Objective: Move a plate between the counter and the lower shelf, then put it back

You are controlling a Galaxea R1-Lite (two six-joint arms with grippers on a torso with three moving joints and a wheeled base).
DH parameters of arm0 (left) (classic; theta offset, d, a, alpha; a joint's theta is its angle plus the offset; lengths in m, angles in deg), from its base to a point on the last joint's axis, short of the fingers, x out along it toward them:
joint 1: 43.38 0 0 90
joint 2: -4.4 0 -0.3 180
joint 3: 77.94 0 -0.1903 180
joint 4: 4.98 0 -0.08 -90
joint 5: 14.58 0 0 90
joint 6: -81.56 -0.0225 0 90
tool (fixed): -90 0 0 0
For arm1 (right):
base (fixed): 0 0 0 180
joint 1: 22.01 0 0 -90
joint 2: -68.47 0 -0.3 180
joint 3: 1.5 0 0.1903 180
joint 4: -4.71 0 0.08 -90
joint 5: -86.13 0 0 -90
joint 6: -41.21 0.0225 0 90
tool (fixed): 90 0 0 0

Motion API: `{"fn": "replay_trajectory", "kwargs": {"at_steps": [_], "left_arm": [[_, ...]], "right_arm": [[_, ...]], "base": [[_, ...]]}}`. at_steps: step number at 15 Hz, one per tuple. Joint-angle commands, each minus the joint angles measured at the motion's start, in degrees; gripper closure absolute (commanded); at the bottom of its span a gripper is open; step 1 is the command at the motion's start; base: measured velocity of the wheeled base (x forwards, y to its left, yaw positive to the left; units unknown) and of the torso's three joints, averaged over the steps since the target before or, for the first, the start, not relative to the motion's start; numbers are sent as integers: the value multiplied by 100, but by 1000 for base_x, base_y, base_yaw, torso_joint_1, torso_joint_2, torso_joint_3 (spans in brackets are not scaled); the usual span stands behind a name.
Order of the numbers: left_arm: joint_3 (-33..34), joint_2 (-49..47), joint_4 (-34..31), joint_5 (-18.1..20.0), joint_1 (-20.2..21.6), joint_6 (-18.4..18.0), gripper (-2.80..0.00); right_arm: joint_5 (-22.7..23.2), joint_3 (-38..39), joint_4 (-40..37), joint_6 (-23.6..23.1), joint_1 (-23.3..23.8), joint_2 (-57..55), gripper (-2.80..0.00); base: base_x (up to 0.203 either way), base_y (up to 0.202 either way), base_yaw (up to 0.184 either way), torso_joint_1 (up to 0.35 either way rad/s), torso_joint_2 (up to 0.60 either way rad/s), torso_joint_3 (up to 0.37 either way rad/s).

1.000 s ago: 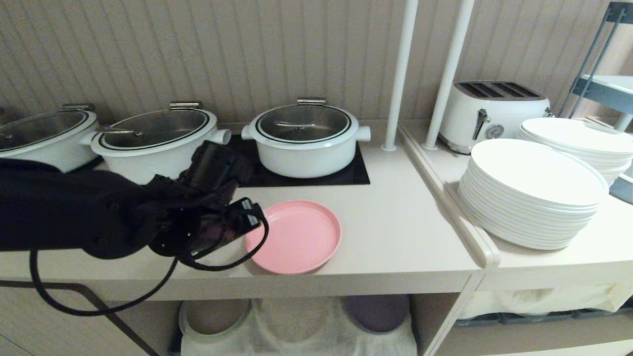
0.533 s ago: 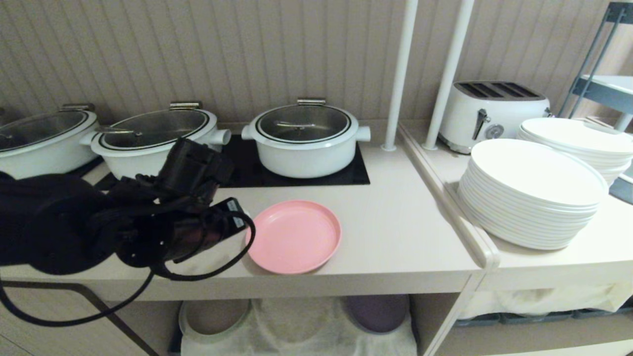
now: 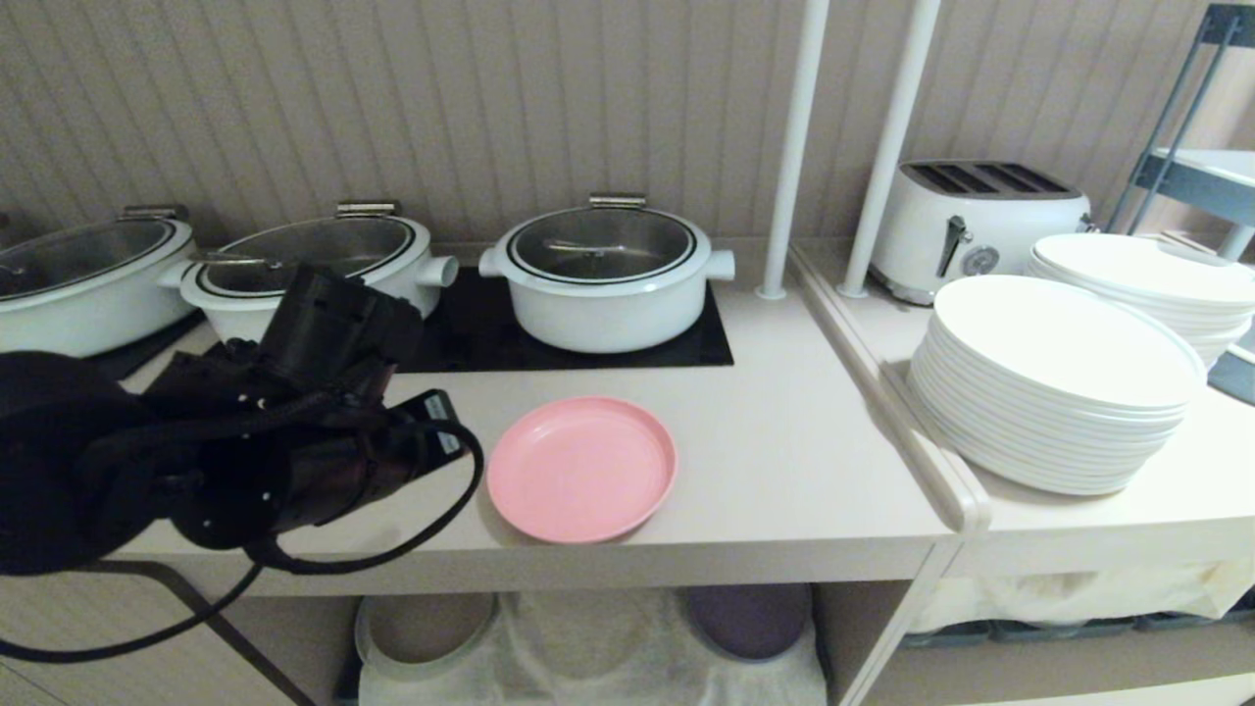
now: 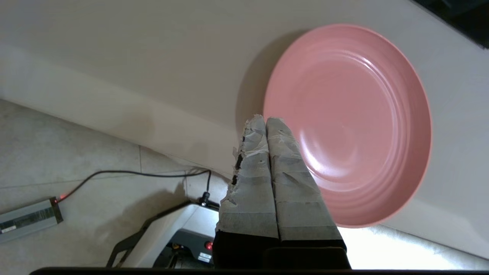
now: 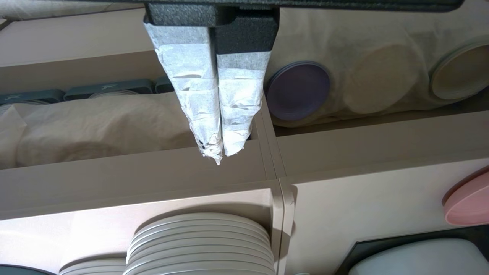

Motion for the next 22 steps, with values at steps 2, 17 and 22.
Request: {"fn": "replay_trajectory", "kwargs": {"at_steps": [2, 17, 22], "left_arm": [[43, 113, 9, -223, 1, 24, 0], [991, 1183, 304, -814, 78, -421, 0], [1200, 2244, 332, -630, 1023, -1775, 0]], "right_arm": [[-1, 0, 2, 2, 0, 0, 0], [-1, 0, 2, 2, 0, 0, 0], [-1, 0, 2, 2, 0, 0, 0]], "base": [[0, 0, 0, 0, 0, 0], [0, 0, 0, 0, 0, 0], [0, 0, 0, 0, 0, 0]]}}
